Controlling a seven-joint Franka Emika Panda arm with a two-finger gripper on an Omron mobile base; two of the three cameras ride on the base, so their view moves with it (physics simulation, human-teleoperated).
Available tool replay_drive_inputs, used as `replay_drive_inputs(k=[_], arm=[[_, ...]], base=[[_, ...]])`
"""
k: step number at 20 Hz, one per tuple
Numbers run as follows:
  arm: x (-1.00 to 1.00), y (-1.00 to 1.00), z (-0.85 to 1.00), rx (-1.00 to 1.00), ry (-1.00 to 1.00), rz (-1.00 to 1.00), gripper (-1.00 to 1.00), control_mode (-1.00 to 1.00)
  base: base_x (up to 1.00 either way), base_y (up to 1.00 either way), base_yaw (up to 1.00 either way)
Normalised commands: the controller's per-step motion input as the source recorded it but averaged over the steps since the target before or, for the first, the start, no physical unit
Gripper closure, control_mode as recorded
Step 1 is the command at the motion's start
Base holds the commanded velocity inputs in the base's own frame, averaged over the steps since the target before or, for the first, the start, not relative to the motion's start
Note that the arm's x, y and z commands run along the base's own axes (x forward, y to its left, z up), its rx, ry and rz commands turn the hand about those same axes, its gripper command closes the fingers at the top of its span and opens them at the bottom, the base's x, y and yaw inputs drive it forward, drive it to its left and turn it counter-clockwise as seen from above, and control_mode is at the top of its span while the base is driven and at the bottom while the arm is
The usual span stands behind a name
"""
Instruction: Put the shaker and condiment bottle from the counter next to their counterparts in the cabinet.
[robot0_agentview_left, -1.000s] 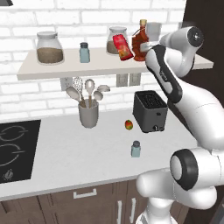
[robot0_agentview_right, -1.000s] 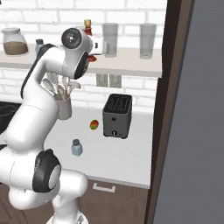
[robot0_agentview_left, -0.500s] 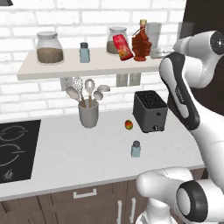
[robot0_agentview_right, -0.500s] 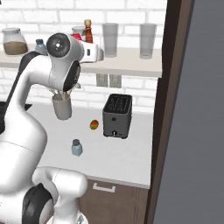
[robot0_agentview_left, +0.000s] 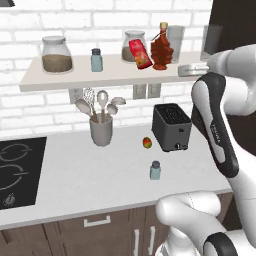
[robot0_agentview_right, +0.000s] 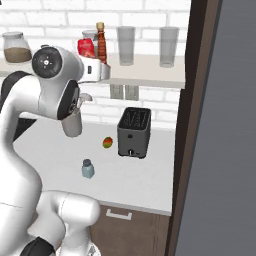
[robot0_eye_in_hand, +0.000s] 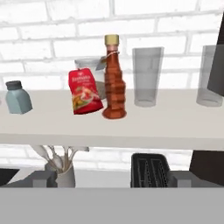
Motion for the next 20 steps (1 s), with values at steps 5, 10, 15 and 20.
replay_drive_inputs(k=[5, 10, 15, 20], arm=[[-0.69, 0.02, 0.0, 0.0, 0.01, -0.09, -1.0, -1.0], [-0.7, 0.19, -0.05, 0.0, 0.0, -0.2, -1.0, -1.0], [-0.47, 0.32, -0.33, -0.01, 0.0, -0.25, -1.0, -1.0], [-0.48, 0.32, -0.64, -0.05, 0.03, -0.18, -1.0, -1.0]], base=[[0.0, 0.0, 0.0], [0.0, 0.0, 0.0], [0.0, 0.0, 0.0], [0.0, 0.0, 0.0]])
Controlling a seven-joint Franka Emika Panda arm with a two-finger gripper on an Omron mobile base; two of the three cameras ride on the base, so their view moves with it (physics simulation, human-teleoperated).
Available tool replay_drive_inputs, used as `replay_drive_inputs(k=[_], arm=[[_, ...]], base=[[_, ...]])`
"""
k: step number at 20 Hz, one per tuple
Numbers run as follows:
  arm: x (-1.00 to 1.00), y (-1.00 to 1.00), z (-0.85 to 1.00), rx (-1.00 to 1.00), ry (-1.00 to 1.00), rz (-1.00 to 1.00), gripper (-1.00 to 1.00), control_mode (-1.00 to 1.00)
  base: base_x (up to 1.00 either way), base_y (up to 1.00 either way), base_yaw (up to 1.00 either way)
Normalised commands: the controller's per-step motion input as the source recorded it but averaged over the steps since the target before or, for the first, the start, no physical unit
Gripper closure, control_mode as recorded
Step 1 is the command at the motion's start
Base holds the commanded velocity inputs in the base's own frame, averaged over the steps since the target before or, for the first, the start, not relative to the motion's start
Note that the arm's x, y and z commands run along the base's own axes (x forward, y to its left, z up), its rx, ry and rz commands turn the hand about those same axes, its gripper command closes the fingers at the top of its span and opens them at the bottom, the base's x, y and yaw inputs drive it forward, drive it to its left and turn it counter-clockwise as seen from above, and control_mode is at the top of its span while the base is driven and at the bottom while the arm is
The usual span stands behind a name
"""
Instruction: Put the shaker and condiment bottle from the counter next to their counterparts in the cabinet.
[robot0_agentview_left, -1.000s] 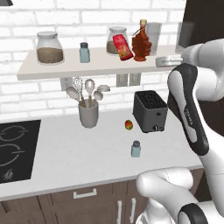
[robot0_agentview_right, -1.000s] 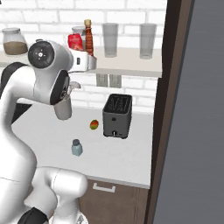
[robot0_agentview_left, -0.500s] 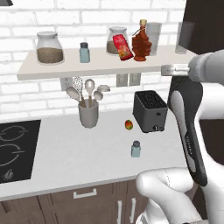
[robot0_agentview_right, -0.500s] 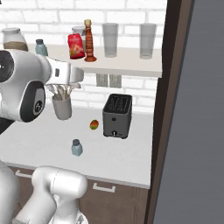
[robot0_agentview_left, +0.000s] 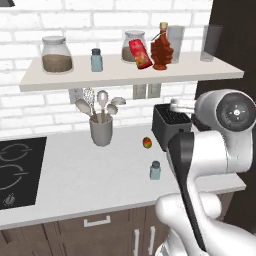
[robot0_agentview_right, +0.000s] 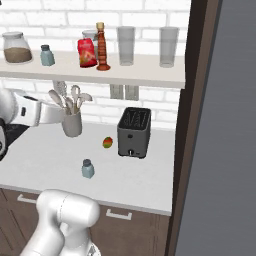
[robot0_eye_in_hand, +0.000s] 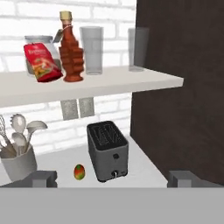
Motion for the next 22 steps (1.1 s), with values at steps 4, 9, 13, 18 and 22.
replay_drive_inputs(k=[4, 9, 13, 18, 22], arm=[[-0.4, 0.34, -0.66, -0.05, 0.06, -0.06, -1.0, -1.0], [-0.04, 0.3, -0.91, -0.09, 0.02, -0.01, -1.0, -1.0], [0.01, 0.32, -0.9, -0.02, 0.0, -0.13, -1.0, -1.0], [-0.02, 0.05, -0.93, -0.04, -0.09, -0.04, -1.0, -1.0], [0.01, 0.0, -0.97, -0.06, -0.45, -0.01, -1.0, -1.0]], base=[[0.0, 0.0, 0.0], [0.0, 0.0, 0.0], [0.0, 0.0, 0.0], [0.0, 0.0, 0.0], [0.0, 0.0, 0.0]])
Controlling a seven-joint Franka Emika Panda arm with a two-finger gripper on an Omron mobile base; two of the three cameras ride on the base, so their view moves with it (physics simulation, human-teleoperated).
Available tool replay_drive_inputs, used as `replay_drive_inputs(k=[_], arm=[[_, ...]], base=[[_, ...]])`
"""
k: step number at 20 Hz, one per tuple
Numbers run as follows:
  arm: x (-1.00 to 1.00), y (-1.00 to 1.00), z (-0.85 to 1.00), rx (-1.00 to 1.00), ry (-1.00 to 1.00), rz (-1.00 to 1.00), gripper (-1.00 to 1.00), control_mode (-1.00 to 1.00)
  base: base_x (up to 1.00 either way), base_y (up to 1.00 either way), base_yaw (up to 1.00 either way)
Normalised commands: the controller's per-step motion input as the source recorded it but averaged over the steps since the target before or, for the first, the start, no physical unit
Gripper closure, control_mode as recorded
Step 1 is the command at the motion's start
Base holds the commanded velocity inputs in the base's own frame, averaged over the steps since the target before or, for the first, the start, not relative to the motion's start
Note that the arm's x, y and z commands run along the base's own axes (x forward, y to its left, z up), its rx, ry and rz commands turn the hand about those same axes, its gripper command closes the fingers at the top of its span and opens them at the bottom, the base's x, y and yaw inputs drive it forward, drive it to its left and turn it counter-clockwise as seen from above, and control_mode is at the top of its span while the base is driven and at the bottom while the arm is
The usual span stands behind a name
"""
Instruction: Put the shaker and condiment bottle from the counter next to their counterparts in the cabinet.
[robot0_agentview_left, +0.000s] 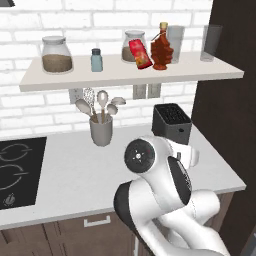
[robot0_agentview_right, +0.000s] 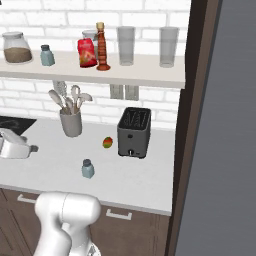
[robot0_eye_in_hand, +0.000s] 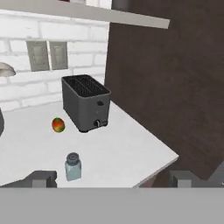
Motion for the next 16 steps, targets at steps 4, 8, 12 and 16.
replay_drive_inputs(k=[4, 8, 12, 16], arm=[[0.0, -0.06, -0.91, -0.04, -0.52, 0.0, -1.0, -1.0], [0.0, -0.32, -0.99, -0.01, -0.6, 0.0, -1.0, -1.0], [0.0, -0.75, -0.79, 0.05, -0.43, 0.0, -1.0, -1.0], [0.0, -0.71, -0.64, 0.16, -0.2, -0.04, -1.0, -1.0]], base=[[0.0, 0.0, 0.0], [0.0, 0.0, 0.0], [0.0, 0.0, 0.0], [0.0, 0.0, 0.0]])
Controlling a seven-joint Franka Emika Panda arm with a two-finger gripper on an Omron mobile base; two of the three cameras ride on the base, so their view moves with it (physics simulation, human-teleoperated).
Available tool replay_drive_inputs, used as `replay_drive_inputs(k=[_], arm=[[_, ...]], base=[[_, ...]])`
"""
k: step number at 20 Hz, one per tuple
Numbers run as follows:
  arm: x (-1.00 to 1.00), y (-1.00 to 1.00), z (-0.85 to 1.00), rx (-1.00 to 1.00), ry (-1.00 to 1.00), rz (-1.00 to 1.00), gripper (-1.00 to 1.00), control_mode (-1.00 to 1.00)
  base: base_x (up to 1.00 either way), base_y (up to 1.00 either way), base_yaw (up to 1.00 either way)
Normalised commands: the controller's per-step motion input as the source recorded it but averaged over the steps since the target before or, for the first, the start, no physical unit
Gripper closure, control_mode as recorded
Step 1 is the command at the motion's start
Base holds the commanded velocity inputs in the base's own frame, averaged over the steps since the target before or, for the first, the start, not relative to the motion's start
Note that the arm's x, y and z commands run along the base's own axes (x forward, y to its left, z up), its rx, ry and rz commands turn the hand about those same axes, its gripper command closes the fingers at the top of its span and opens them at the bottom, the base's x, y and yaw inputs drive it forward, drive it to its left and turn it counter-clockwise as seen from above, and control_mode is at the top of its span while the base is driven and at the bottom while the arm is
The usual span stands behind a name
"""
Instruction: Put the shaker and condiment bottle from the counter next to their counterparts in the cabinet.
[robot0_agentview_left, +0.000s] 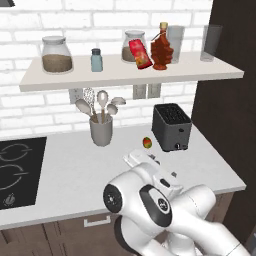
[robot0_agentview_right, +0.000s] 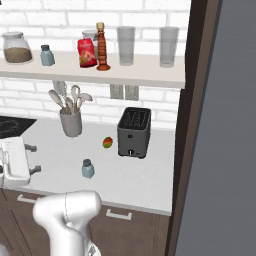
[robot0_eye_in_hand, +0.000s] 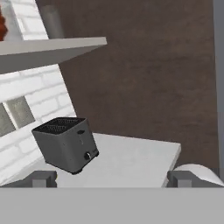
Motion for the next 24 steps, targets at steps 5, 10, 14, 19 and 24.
replay_drive_inputs(k=[5, 10, 14, 19, 24], arm=[[0.01, -0.17, -0.54, 0.02, -0.08, -0.06, -1.0, -1.0], [0.02, -0.1, -0.49, 0.0, -0.07, -0.08, -1.0, -1.0], [0.41, -0.18, -0.22, 0.0, -0.01, -0.05, -1.0, -1.0], [0.54, -0.06, -0.08, 0.0, 0.05, -0.01, -1.0, -1.0], [0.36, 0.0, -0.33, 0.0, 0.05, -0.01, -1.0, -1.0]], base=[[0.0, 0.0, 0.0], [0.0, 0.0, 0.0], [0.0, 0.0, 0.0], [0.0, 0.0, 0.0], [0.0, 0.0, 0.0]])
